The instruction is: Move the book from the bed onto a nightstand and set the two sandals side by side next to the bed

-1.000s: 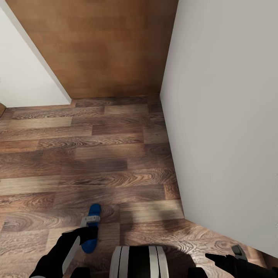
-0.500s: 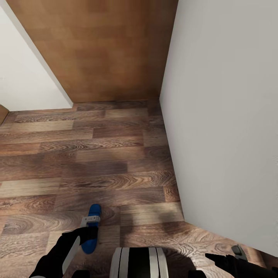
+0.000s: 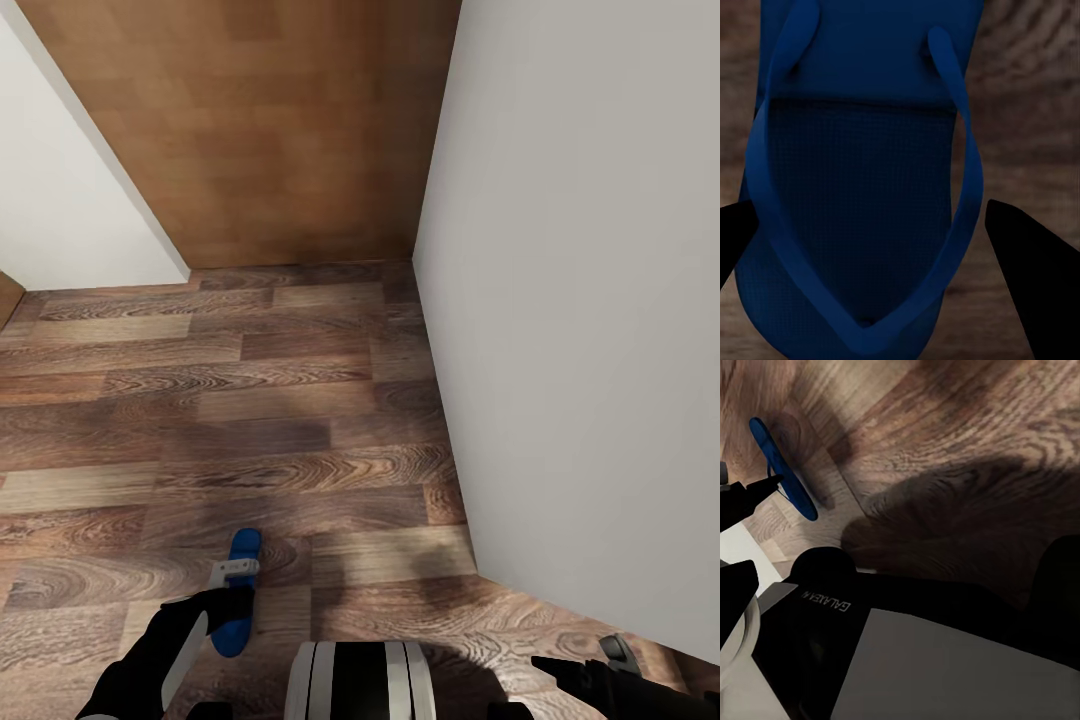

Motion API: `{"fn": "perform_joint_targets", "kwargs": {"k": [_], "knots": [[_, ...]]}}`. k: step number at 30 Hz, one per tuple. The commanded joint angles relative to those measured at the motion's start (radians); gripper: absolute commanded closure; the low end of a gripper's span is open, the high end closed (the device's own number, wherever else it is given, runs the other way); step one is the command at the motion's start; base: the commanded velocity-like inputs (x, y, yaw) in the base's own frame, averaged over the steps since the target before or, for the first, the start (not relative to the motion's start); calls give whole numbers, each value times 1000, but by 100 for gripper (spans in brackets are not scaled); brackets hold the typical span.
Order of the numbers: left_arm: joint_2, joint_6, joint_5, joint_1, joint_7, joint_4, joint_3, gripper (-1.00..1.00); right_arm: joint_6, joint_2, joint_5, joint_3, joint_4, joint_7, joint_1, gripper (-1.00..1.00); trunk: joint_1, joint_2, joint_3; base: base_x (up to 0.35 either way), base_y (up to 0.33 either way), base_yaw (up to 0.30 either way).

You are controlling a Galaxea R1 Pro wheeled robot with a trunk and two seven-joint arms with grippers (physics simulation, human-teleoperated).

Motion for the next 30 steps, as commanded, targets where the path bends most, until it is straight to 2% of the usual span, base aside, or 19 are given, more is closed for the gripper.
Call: {"fn": "perform_joint_targets", "kwargs": {"k": [1, 4, 13, 30], "knots": [[0, 6, 8, 0, -2, -1, 1, 100, 4, 0, 0, -1, -1, 3, 0, -100, 0, 0, -1, 0, 0, 0], [0, 1, 8, 0, -2, -1, 1, 100, 4, 0, 0, -1, -1, 3, 0, -100, 0, 0, -1, -13, 0, 0], [1, -6, 8, 0, -2, -1, 2, 100, 4, 0, 0, -1, -1, 3, 0, -100, 0, 0, -1, -227, 0, 0], [0, -5, 8, 0, 0, -1, 3, 100, 4, 0, 0, -1, -1, 3, 0, -100, 0, 0, -1, -7, 0, 0]]}}
